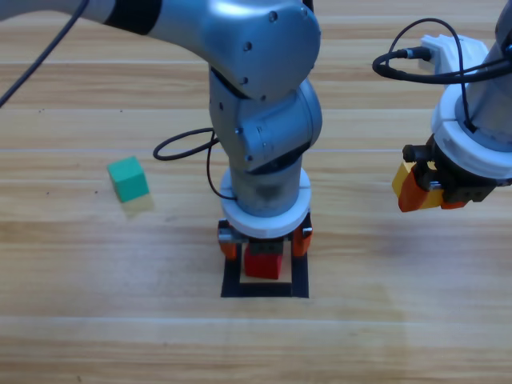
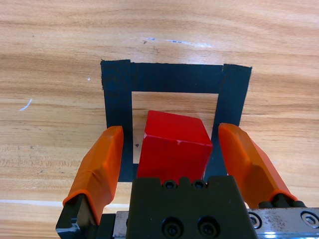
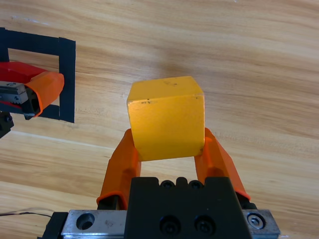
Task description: Stack the blocks in the rectangular block: red at the bottom, yellow in the middle, green on top
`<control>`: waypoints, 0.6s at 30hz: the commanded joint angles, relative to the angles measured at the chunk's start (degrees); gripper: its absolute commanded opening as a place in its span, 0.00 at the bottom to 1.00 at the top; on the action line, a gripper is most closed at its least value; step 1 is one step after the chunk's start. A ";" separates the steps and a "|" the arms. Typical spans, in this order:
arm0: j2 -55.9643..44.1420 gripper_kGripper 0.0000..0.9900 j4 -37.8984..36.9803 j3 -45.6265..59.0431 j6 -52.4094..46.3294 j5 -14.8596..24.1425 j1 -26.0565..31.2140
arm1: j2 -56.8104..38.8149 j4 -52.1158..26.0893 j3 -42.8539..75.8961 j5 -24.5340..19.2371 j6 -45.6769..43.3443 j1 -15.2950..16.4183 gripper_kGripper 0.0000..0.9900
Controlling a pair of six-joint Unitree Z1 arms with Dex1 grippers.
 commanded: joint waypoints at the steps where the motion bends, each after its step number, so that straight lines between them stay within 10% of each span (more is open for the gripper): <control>1: -4.46 0.82 -0.28 0.48 0.25 1.01 -0.98 | 0.53 1.83 -1.09 -1.17 3.18 1.04 0.24; 10: -11.76 0.88 1.83 -0.49 2.19 2.33 -0.89 | 4.49 12.20 -11.02 -4.77 10.56 5.61 0.24; 18: -29.25 0.98 5.52 -0.40 17.22 11.64 3.15 | 14.94 24.42 -30.44 -2.13 20.93 12.47 0.24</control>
